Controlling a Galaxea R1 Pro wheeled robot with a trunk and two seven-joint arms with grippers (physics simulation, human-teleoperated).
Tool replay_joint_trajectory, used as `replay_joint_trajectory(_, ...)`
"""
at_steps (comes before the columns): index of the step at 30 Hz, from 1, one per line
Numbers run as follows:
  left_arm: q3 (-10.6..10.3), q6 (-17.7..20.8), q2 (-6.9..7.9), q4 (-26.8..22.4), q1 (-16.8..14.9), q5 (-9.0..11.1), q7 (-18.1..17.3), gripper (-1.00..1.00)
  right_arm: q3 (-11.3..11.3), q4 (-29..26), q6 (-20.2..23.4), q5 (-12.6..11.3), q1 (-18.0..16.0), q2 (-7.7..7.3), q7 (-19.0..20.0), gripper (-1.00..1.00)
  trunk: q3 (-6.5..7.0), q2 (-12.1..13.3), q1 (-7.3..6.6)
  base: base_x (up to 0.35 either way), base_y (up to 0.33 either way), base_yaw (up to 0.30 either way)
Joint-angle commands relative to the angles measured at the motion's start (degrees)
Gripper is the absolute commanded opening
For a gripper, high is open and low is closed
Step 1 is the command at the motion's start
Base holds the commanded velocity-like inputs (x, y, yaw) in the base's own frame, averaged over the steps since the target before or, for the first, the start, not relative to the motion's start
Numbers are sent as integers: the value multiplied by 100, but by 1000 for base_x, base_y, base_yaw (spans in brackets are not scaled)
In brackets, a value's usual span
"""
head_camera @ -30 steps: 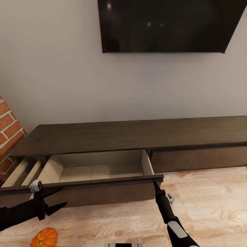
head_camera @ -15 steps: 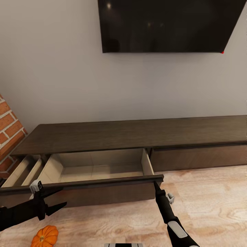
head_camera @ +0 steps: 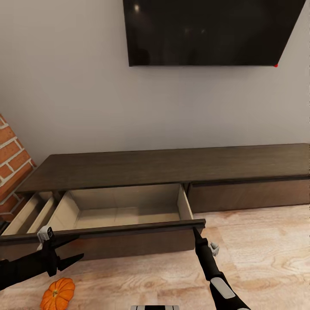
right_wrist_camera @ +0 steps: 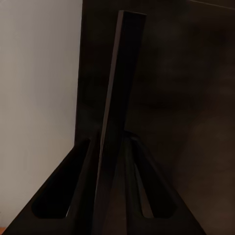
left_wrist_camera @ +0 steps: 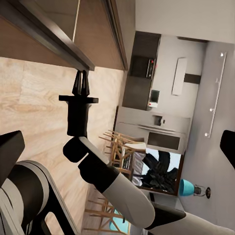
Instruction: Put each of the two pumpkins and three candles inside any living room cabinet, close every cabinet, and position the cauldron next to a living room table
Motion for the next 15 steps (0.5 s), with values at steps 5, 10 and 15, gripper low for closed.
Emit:
replay_joint_trajectory(5, -4, 0, 0, 2, -4, 0, 0, 100, 275, 125, 19, 70, 4, 4, 39, -100, -1, 0, 0, -56, 0, 0)
replay_joint_trajectory(10, -4, 0, 0, 2, -4, -2, 0, 100, 275, 126, 19, 72, 4, 10, 39, -100, -1, 0, 0, -47, 0, 0)
replay_joint_trajectory(15, -4, 0, 0, 2, -4, -2, 0, 100, 276, 126, 19, 73, 4, 7, 39, -100, -1, 0, 0, -90, 0, 0)
